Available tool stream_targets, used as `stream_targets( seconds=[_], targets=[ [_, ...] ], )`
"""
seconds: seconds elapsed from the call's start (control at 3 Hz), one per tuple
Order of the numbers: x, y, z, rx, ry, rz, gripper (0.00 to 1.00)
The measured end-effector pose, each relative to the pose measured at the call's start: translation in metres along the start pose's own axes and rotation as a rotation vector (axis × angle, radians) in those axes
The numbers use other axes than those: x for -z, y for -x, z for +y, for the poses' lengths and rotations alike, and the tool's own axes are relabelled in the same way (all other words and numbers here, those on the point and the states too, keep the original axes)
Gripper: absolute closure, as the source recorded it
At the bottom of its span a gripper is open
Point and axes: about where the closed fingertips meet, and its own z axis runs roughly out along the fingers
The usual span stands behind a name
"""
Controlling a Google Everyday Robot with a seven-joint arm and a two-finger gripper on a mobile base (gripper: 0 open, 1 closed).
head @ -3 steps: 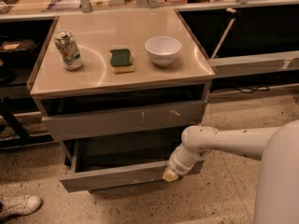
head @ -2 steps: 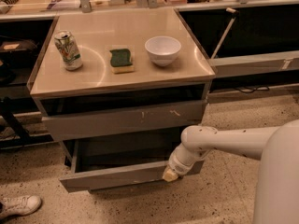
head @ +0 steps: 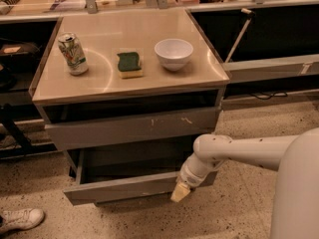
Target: Close middle drawer
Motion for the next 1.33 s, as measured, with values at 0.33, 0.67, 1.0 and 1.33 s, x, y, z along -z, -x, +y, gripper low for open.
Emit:
stream_targets(
  seconds=[0.33, 0.67, 1.0, 1.33],
  targets=[
    [-0.0001, 0.0, 0.0001, 0.0, 0.0, 0.0, 0.0],
    [-0.0001, 0.0, 0.0001, 0.0, 0.0, 0.0, 0.0],
    [-0.0001, 0.0, 0.0001, 0.0, 0.0, 0.0, 0.17],
    [-0.0001, 0.0, 0.0001, 0.0, 0.0, 0.0, 0.41]
  ],
)
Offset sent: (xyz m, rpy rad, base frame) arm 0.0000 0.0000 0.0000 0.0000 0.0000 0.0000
